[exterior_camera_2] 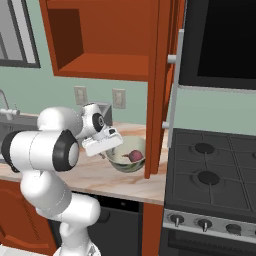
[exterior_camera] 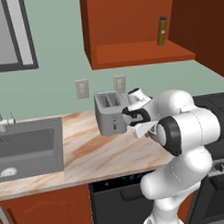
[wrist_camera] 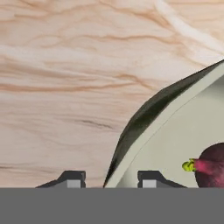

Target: Pick the onion from the cabinet and place it in the bowl. Then pick the bowl and place it in the sink. Then turn on the sink facuet.

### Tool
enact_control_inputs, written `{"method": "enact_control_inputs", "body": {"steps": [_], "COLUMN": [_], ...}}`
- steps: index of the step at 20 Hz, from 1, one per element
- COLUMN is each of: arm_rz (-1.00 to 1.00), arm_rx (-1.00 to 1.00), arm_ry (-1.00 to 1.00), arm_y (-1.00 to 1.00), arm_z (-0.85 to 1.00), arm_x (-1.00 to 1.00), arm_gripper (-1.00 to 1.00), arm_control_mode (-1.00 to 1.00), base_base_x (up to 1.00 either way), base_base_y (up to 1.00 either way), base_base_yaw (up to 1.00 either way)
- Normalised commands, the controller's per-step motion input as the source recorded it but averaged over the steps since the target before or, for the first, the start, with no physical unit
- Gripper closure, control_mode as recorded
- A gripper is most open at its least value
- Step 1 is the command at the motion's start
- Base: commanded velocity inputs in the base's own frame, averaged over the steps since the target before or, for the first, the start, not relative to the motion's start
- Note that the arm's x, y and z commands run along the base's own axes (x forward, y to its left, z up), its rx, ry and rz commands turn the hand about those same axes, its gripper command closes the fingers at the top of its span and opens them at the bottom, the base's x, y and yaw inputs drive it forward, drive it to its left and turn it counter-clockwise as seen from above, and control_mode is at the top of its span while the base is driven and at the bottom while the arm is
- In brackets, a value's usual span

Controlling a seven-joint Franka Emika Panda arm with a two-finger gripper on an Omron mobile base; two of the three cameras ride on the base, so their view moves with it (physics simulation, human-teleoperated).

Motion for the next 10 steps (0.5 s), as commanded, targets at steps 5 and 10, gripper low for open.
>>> {"method": "enact_control_inputs", "body": {"steps": [5,10], "arm_rz": [0.0,0.0], "arm_rx": [0.01,0.05], "arm_ry": [0.02,0.07], "arm_y": [-0.07,-0.01], "arm_z": [0.0,0.0], "arm_x": [-0.03,-0.1], "arm_gripper": [1.0,1.0], "arm_control_mode": [-1.0,-1.0], "base_base_x": [0.0,0.0], "base_base_y": [0.0,0.0], "base_base_yaw": [0.0,0.0]}}
